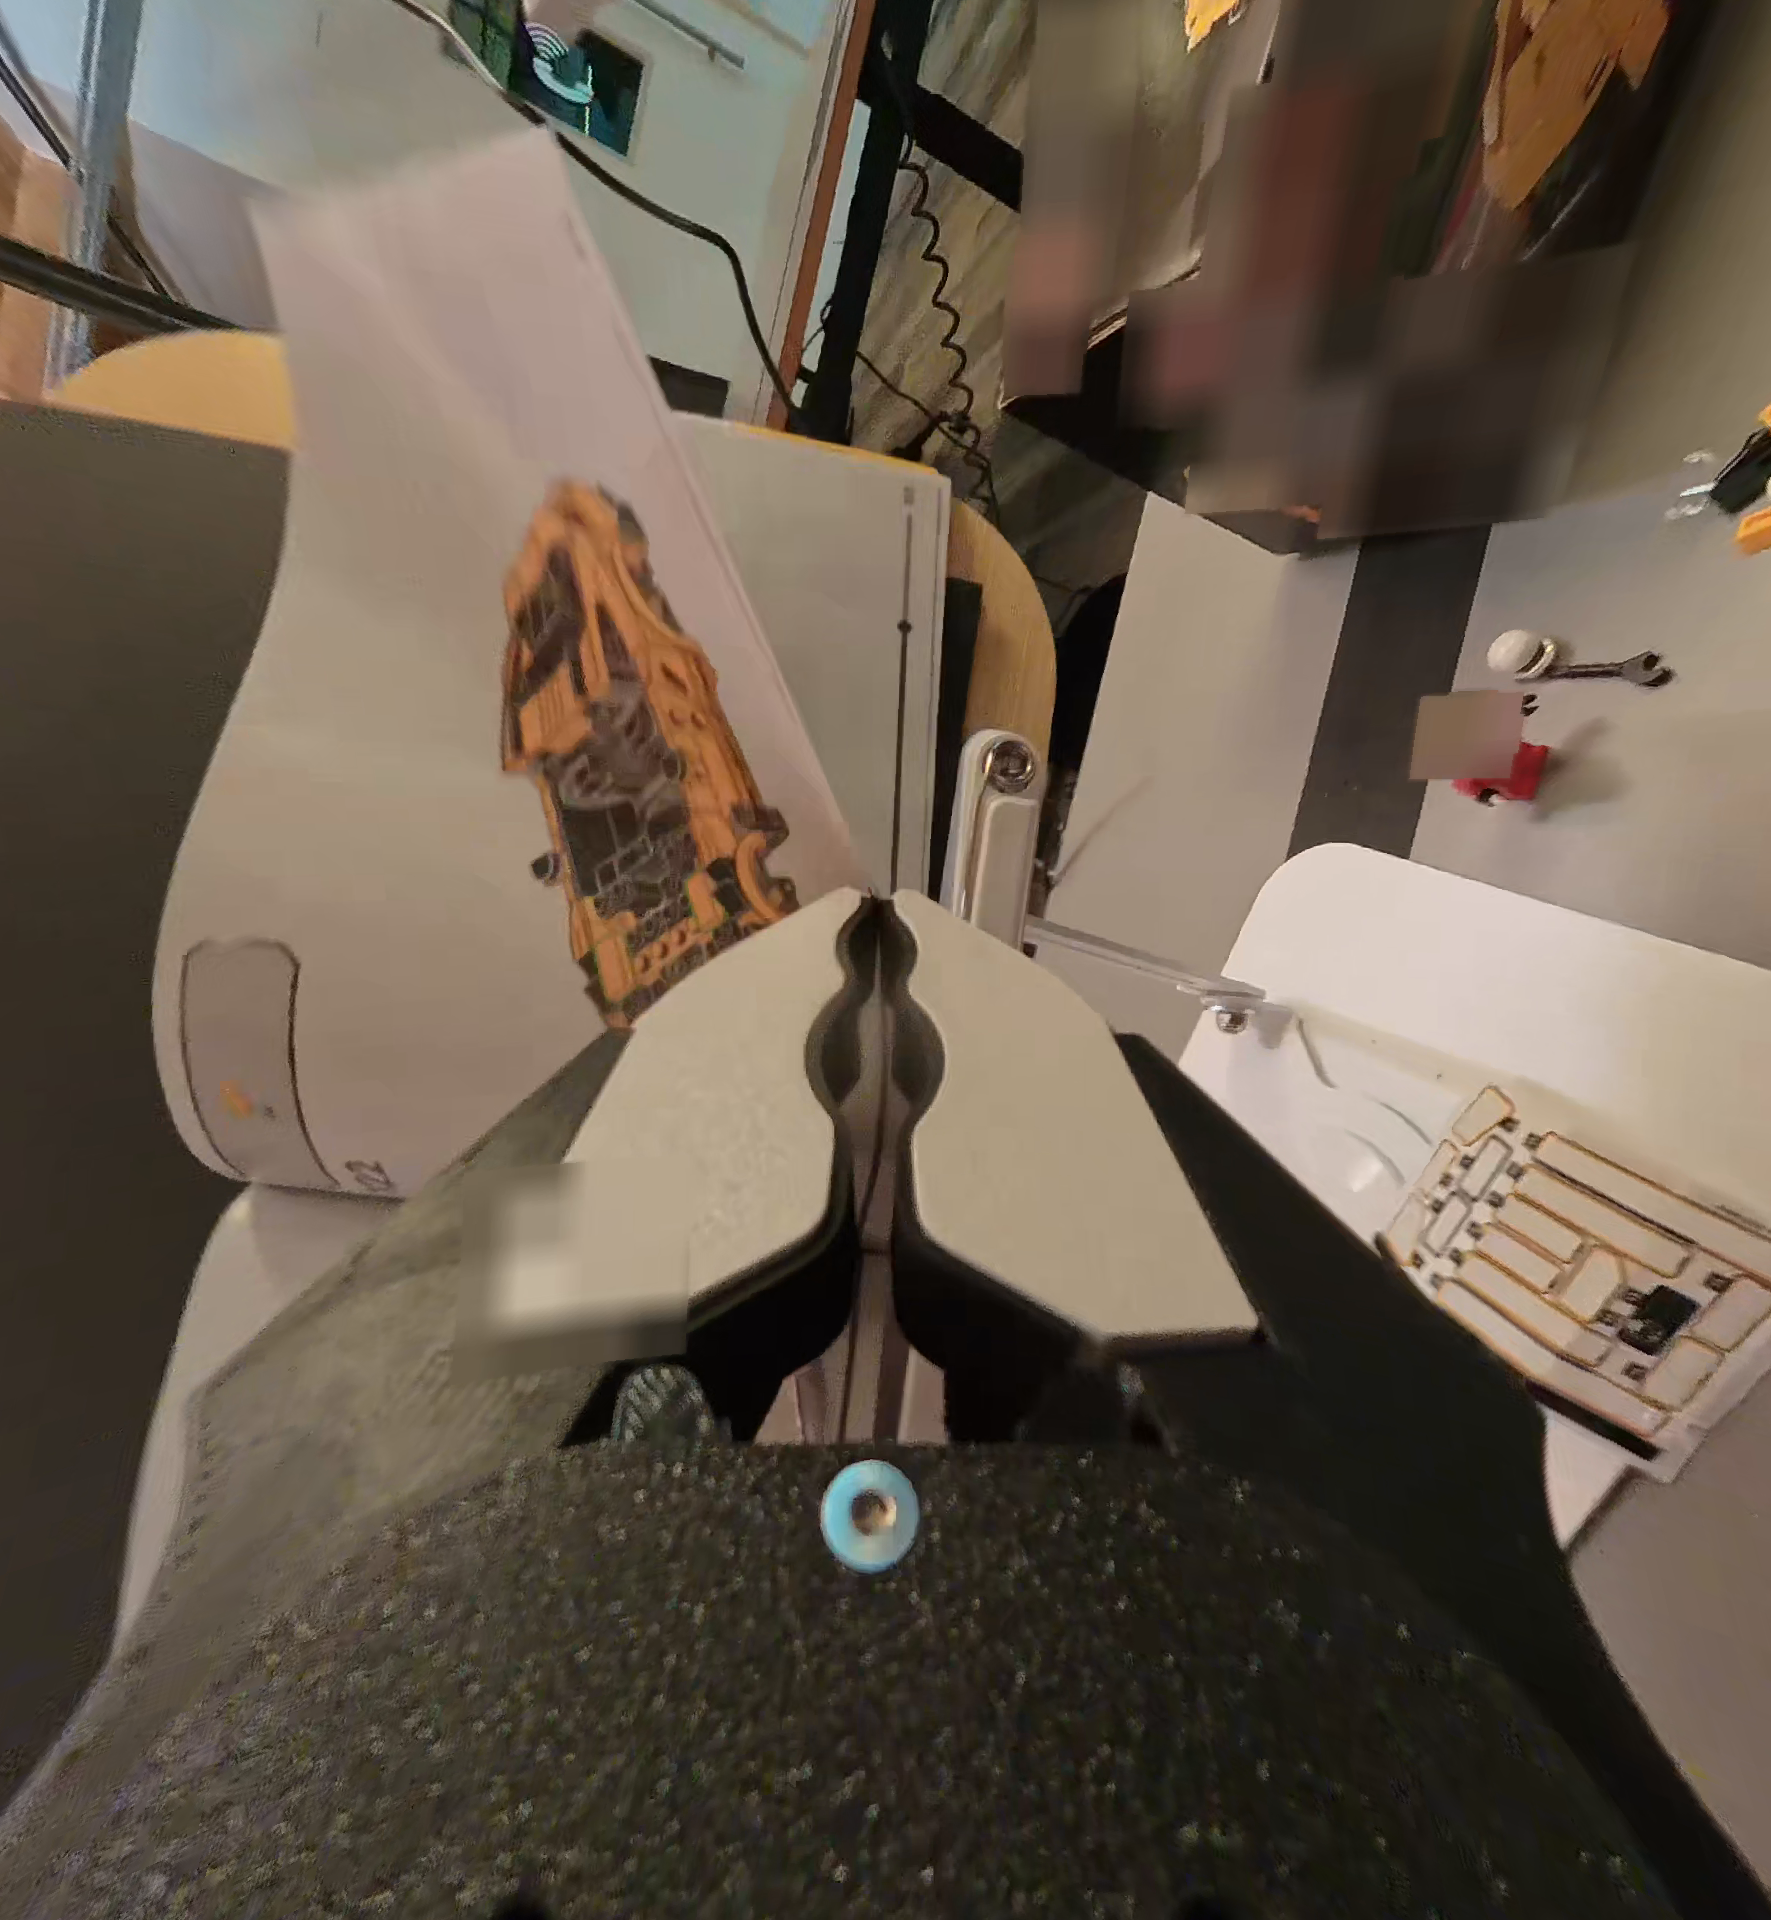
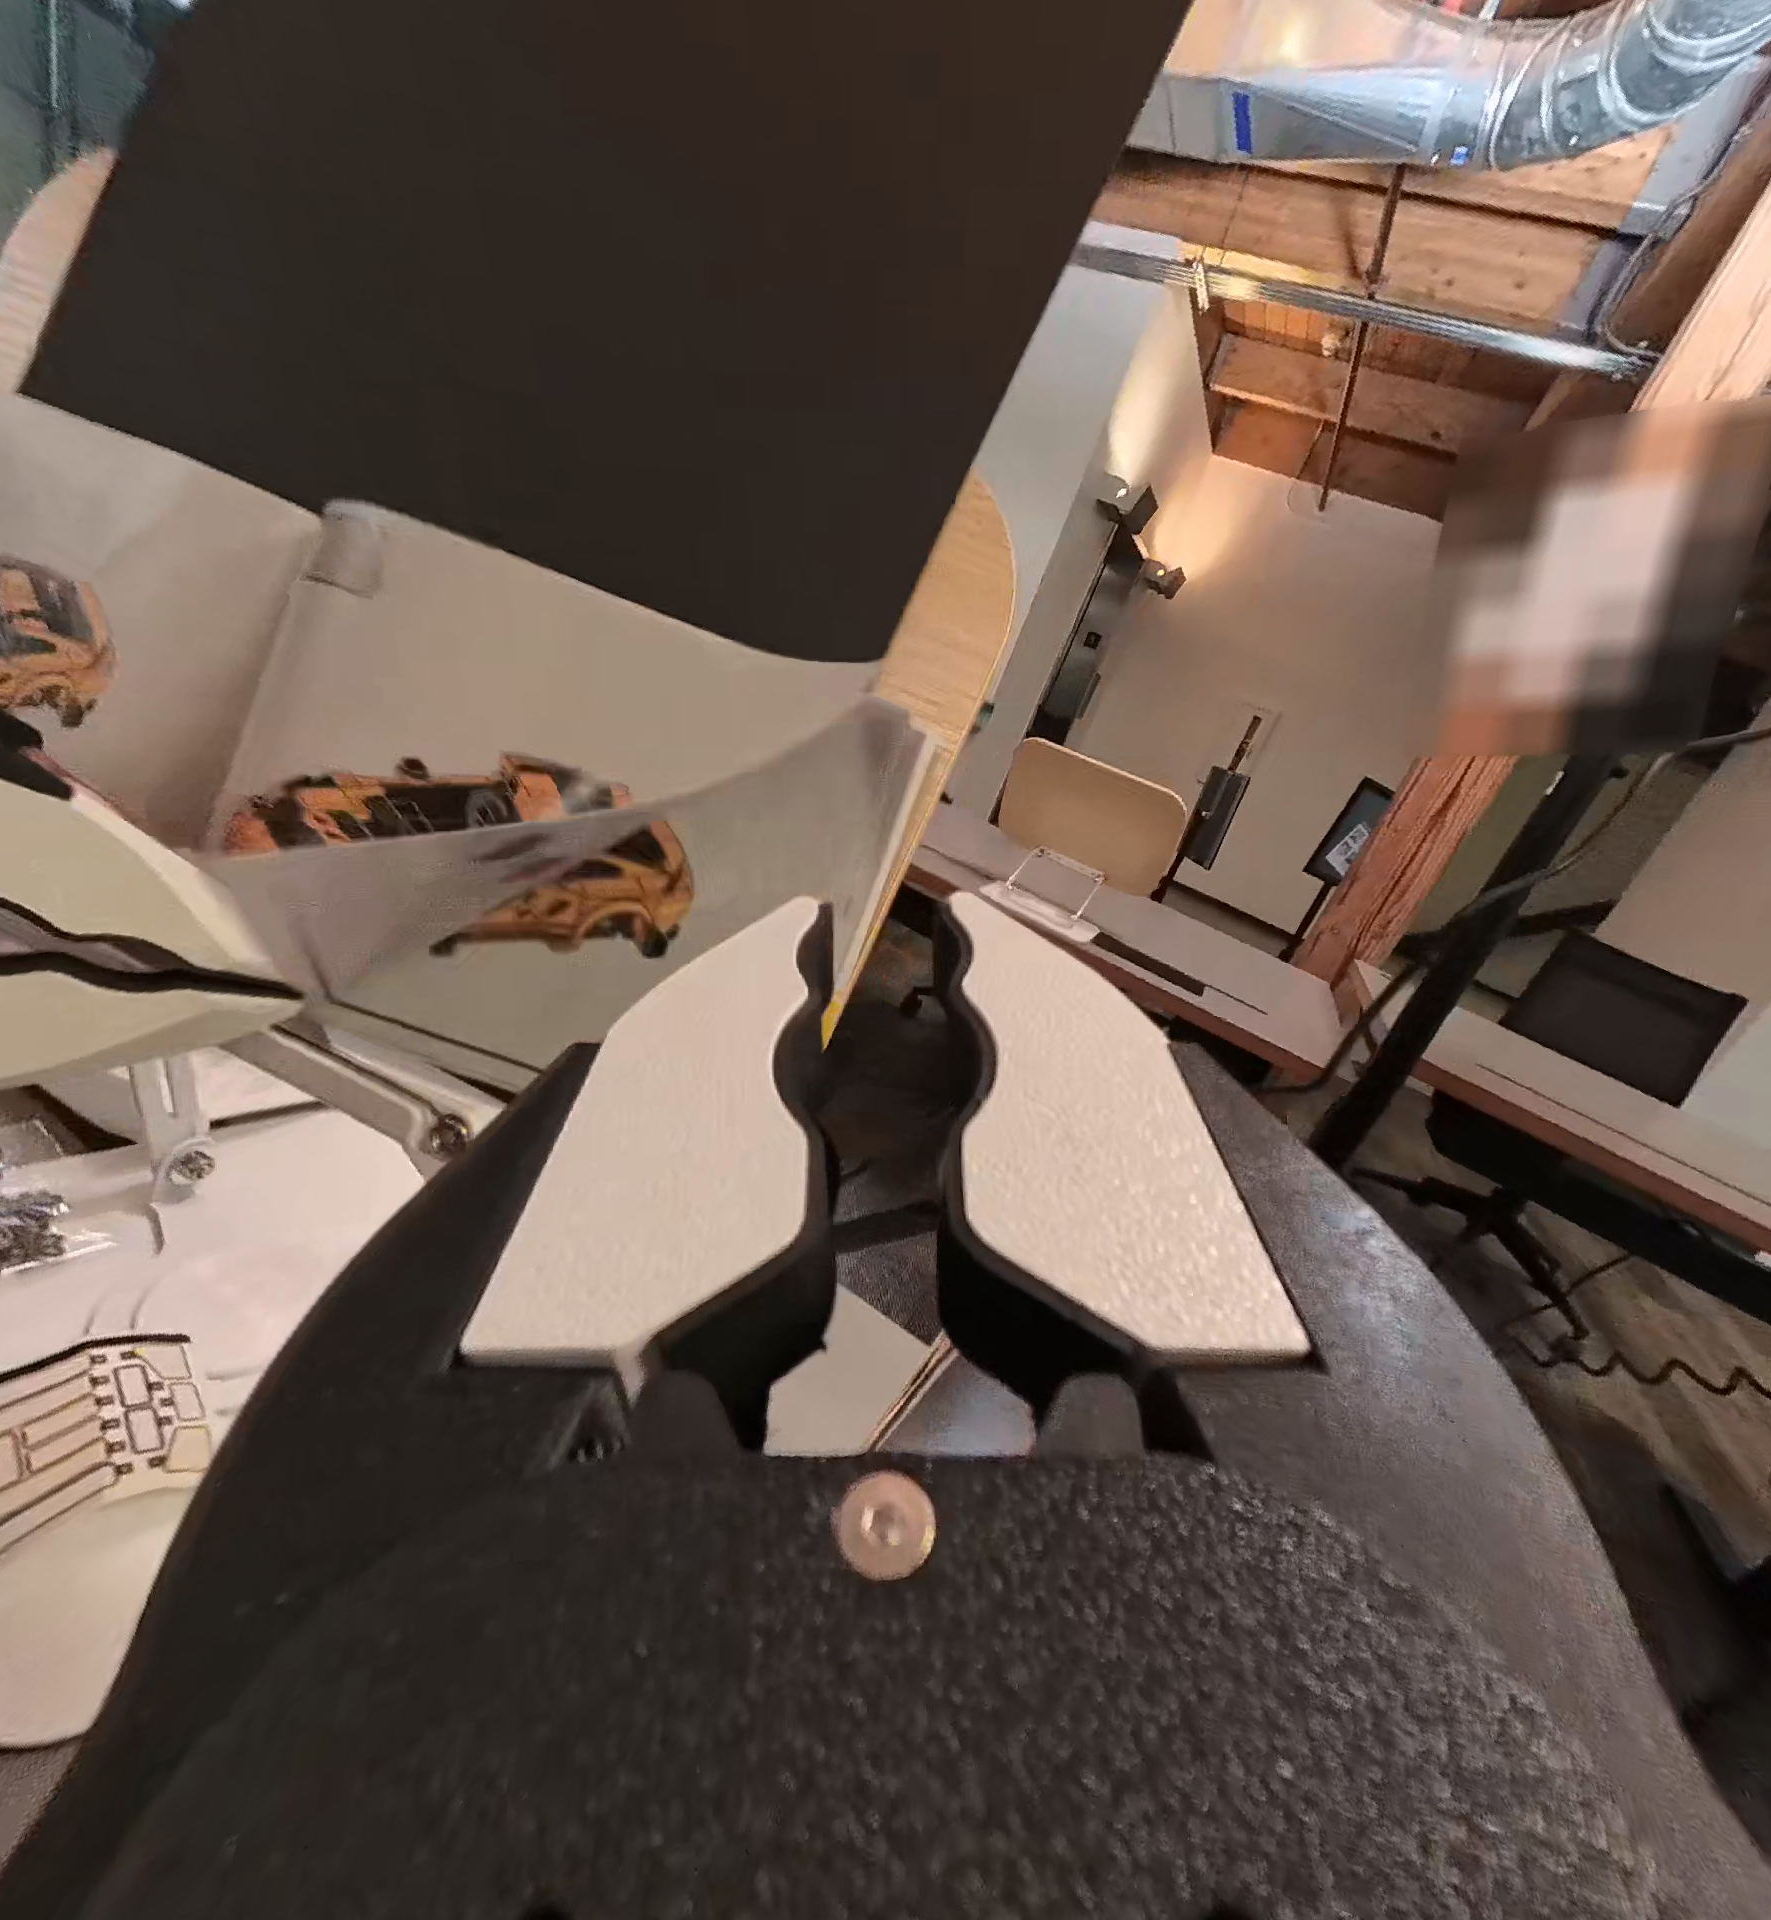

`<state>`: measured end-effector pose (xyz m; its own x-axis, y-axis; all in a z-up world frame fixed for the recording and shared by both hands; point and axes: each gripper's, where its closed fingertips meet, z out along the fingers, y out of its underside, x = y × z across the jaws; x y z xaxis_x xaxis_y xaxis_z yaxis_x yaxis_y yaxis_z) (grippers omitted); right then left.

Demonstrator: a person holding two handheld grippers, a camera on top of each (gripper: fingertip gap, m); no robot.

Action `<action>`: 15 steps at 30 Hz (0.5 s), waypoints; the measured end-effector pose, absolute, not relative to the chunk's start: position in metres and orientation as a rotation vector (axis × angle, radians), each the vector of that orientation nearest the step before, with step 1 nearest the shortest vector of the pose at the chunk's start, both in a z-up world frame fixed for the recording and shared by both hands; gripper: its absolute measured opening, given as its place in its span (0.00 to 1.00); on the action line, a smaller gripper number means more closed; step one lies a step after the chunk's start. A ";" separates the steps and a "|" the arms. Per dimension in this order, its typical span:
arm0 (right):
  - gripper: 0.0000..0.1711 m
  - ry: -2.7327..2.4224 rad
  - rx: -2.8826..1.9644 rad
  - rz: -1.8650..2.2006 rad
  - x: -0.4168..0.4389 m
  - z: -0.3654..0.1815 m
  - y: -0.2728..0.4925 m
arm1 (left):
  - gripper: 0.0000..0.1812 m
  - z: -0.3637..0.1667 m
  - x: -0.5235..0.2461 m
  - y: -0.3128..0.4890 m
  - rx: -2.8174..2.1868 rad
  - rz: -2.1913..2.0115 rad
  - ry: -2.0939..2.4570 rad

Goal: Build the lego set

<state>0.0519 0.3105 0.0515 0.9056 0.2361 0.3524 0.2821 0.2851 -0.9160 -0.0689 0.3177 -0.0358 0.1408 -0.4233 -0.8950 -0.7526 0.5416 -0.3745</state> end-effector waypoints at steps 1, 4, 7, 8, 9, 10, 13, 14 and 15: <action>0.10 -0.465 -1.280 -0.031 0.052 0.054 0.307 | 0.00 -0.037 -0.069 0.316 -1.088 0.276 1.479; 0.10 -0.487 -1.247 -0.045 0.044 0.060 0.296 | 0.00 -0.037 -0.071 0.312 -1.150 0.146 1.445; 0.10 -0.520 -1.247 -0.001 0.029 0.068 0.286 | 0.00 -0.038 -0.069 0.307 -1.229 -0.036 1.409; 0.10 -0.522 -1.259 0.016 0.025 0.070 0.284 | 0.00 -0.037 -0.069 0.306 -1.256 -0.090 1.392; 0.10 -0.525 -1.273 0.037 0.020 0.071 0.282 | 0.00 -0.037 -0.069 0.305 -1.282 -0.137 1.377; 0.11 -0.525 -1.288 0.062 0.017 0.071 0.281 | 0.00 -0.036 -0.070 0.305 -1.301 -0.177 1.365; 0.13 -0.486 -1.348 0.203 0.009 0.069 0.275 | 0.00 -0.035 -0.070 0.304 -1.319 -0.221 1.352; 0.16 -0.460 -1.376 0.278 0.008 0.068 0.274 | 0.00 -0.035 -0.071 0.304 -1.316 -0.219 1.352; 0.18 -0.435 -1.398 0.358 0.007 0.067 0.273 | 0.00 -0.035 -0.071 0.303 -1.316 -0.221 1.353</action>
